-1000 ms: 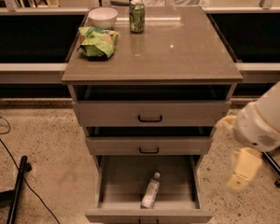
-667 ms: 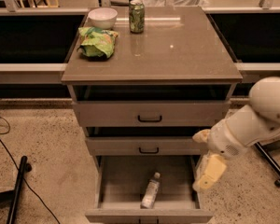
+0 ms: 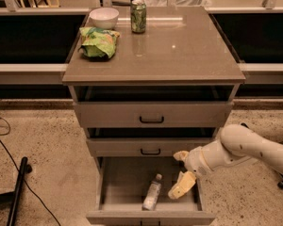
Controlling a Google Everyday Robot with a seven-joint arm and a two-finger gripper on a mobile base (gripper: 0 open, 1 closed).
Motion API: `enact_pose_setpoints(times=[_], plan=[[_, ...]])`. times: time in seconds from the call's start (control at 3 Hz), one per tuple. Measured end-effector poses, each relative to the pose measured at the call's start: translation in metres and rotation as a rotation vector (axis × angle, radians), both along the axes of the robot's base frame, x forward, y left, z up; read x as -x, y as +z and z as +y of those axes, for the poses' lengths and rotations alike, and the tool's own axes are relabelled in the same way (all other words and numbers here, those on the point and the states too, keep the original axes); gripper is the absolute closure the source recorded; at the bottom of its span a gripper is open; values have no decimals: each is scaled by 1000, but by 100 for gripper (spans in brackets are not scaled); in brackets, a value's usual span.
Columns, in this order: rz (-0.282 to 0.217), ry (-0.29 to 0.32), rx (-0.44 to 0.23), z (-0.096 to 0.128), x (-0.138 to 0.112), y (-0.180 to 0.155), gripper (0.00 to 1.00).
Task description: Pick blue plastic bottle from bottom drawer and place on counter
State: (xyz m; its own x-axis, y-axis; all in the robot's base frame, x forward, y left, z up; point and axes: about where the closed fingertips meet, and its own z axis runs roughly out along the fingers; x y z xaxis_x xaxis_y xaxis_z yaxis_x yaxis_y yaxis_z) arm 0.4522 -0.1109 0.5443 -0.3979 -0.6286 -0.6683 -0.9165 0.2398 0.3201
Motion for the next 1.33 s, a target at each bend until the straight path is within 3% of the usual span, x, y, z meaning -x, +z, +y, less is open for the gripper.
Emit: enact_pose_setpoints(times=[0.33,0.67,1.0,1.33], plan=[[17,0,-11,3,3,-11,0],[138,-76,-49,6,-8,-43,0],[353,-304,-45,-3,1,-131,0],[498,-523,-16,-6,18,-193,0]])
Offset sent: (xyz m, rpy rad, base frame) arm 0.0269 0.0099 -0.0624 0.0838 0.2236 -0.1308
